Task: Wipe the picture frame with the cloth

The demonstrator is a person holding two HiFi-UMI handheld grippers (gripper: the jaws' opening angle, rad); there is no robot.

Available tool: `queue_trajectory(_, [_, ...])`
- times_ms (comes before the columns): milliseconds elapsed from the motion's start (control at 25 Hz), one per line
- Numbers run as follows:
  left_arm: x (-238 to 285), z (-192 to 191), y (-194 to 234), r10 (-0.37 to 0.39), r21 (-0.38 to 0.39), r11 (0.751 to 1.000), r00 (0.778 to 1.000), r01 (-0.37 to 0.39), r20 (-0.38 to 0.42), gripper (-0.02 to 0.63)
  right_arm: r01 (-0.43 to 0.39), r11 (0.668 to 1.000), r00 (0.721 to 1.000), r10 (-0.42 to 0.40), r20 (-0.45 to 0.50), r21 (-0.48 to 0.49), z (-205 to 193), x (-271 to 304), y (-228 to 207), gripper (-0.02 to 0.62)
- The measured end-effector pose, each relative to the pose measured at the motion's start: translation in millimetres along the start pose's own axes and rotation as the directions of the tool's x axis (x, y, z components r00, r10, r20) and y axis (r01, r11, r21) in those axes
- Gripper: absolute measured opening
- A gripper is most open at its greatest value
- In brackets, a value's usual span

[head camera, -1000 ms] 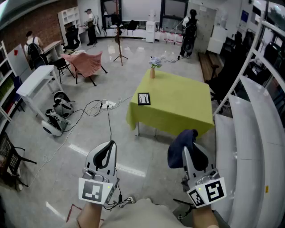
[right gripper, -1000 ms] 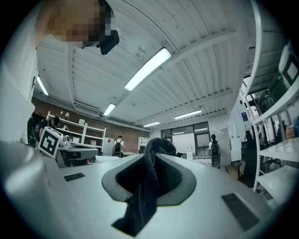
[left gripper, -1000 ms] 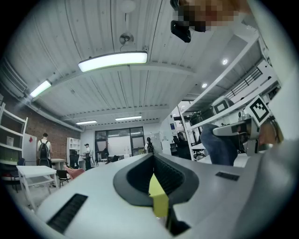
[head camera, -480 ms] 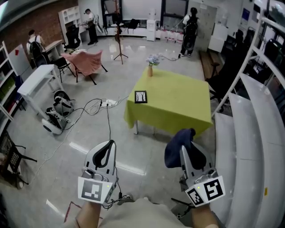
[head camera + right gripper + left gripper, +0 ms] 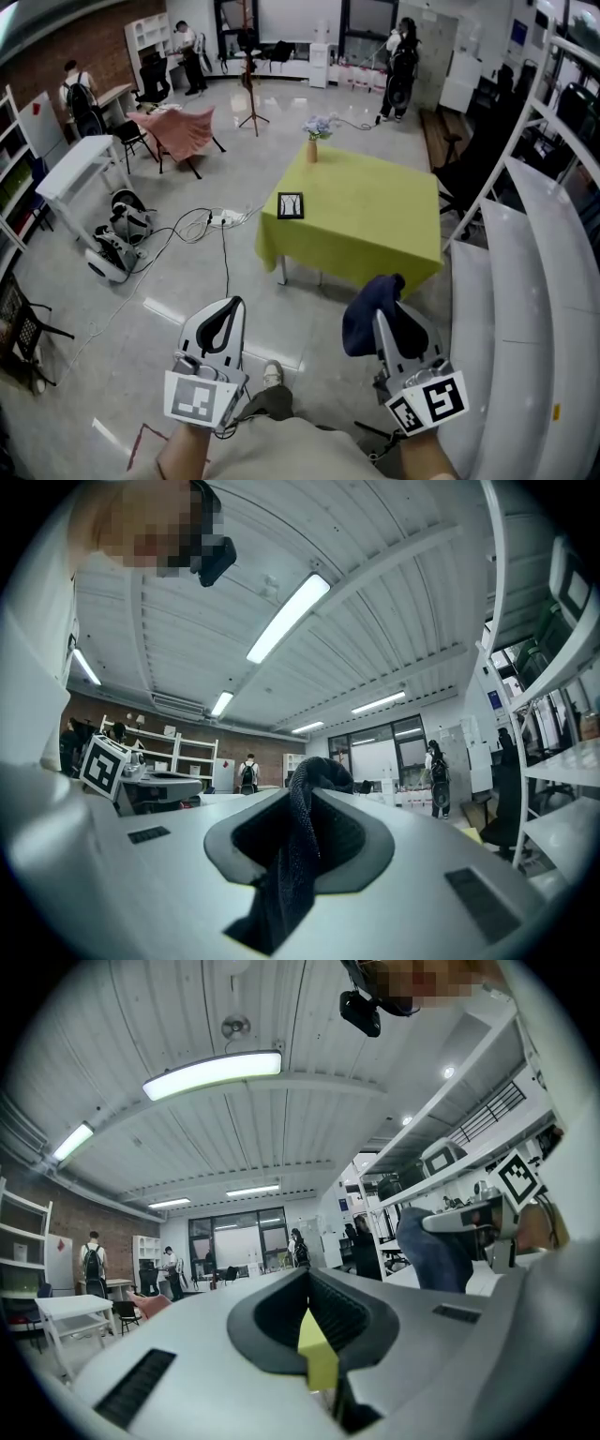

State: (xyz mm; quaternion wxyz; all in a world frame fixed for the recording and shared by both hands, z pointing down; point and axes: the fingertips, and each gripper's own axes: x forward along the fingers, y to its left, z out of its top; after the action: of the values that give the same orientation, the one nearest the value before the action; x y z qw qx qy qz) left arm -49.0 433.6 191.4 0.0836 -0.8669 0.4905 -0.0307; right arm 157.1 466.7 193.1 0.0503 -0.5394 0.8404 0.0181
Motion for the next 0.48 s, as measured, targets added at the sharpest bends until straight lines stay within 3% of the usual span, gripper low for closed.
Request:
queue_trajectory(360, [32,-20,22,-0.002,-0.018,1.0,0.997,0.003,0.074,0.008,0.025,0.999,0.999,-0.026,-0.026,-0.034,-39,39,-13,0.071])
queue_trajectory(480, [48,-37,32,-0.017,-0.025,0.999,0.998,0.019,0.06,0.008,0.029,0.999,0.999,-0.031,-0.043,-0.027,-56,63,-21,0.071])
